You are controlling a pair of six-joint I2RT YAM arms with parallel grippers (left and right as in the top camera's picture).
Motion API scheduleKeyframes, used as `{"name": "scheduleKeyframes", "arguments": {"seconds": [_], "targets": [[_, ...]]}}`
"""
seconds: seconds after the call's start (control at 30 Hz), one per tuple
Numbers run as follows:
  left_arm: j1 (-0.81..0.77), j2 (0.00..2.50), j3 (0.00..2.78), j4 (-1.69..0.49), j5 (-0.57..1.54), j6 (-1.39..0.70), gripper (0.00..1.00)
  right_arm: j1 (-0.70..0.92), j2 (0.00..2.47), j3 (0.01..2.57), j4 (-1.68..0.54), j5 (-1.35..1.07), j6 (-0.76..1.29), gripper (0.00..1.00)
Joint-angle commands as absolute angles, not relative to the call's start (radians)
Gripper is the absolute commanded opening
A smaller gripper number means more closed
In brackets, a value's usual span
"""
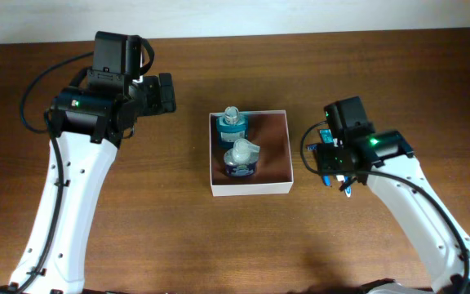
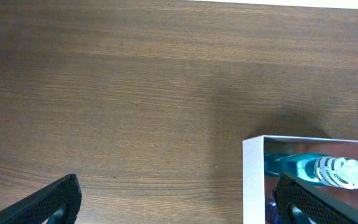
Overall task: Pack container
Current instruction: 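Move the right gripper over the blue razor, then lower the right gripper and close on the blue razor handle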
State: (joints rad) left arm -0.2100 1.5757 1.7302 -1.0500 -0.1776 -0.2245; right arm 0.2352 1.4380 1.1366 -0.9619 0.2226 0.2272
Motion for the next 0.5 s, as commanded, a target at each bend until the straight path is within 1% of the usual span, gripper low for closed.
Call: {"name": "scheduleKeyframes", "arguments": {"seconds": [0.0, 0.07, 0.17, 0.23, 0.27, 0.3, 0.37, 0.47], "targets": [[-0.207, 1.571, 1.744, -1.048, -0.191, -0.208, 0.99, 0.228, 1.477, 1.156, -0.932, 0.130, 0.187, 0.62], [-0.207, 1.570, 1.744, -1.048, -0.191, -0.208, 0.99, 0.226, 1.496, 1.156, -0.924, 0.132, 0.186, 0.51], [-0.207, 1.570, 1.744, -1.048, -0.191, -0.208, 0.99, 0.206, 1.521, 1.156, -0.922, 0.125, 0.187, 0.41], [-0.207, 1.570, 1.744, -1.048, -0.191, -0.208, 0.99, 0.183, 1.535, 1.156, -0.920, 0.096, 0.185, 0.31], [-0.207, 1.570, 1.744, -1.048, -0.191, -0.208, 0.99, 0.167, 1.543, 1.156, -0.915, 0.059, 0.167, 0.27], [-0.207, 1.571, 1.744, -1.048, -0.191, -0.208, 0.99, 0.139, 1.553, 1.155, -0.899, -0.030, 0.122, 0.21], [-0.207, 1.570, 1.744, -1.048, -0.191, -0.208, 0.99, 0.116, 1.562, 1.155, -0.888, -0.100, 0.085, 0.19], [-0.207, 1.570, 1.744, -1.048, -0.191, -0.208, 0.99, 0.097, 1.579, 1.155, -0.881, -0.107, 0.081, 0.16]]}}
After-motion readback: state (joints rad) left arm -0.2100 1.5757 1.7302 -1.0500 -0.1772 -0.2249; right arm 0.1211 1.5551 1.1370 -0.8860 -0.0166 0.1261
